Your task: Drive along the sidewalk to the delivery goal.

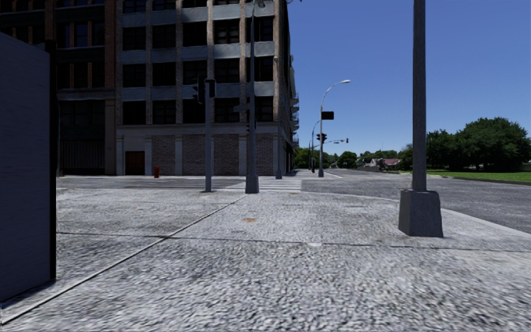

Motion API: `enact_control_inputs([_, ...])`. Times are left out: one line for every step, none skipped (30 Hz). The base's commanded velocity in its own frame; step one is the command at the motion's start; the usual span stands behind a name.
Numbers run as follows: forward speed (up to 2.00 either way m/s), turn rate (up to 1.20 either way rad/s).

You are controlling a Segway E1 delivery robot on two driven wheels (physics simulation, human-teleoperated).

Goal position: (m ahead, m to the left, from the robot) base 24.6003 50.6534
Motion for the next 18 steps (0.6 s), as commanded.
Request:
enact_control_inputs([2.00,0.00])
enact_control_inputs([2.00,0.00])
enact_control_inputs([2.00,0.00])
enact_control_inputs([2.00,0.00])
enact_control_inputs([2.00,0.00])
enact_control_inputs([2.00,0.00])
enact_control_inputs([2.00,0.00])
enact_control_inputs([2.00,0.00])
enact_control_inputs([2.00,0.00])
enact_control_inputs([2.00,0.00])
enact_control_inputs([2.00,0.00])
enact_control_inputs([2.00,0.00])
enact_control_inputs([2.00,0.00])
enact_control_inputs([2.00,0.00])
enact_control_inputs([2.00,0.00])
enact_control_inputs([2.00,0.00])
enact_control_inputs([2.00,0.00])
enact_control_inputs([2.00,0.00])
